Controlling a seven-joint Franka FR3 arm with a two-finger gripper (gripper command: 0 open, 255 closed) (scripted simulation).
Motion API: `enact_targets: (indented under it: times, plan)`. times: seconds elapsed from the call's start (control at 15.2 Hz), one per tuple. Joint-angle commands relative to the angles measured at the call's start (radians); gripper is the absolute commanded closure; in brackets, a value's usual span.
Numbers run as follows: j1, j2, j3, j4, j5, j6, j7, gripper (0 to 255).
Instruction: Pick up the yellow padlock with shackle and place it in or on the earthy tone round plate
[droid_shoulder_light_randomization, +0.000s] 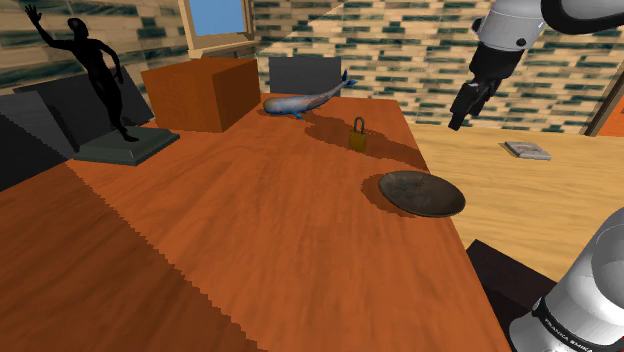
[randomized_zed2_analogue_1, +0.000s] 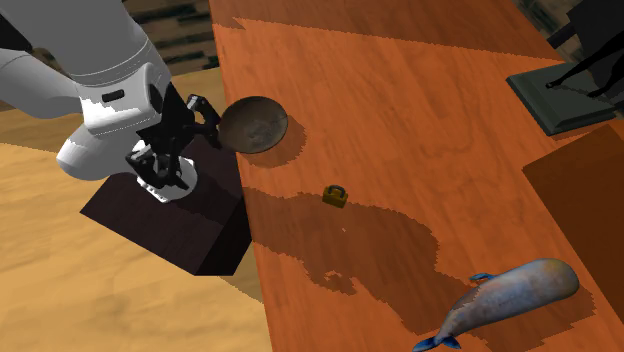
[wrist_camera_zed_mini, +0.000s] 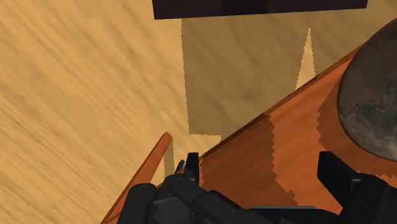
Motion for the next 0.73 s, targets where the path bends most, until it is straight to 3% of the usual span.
enact_targets:
  times: [0.0,0.66]
  plan:
    - [0.0,0.0,0.0,0.0,0.0,0.0,0.0,0]
    - [0.011,0.465,0.027,0.388,0.05,-0.013,0.013,0]
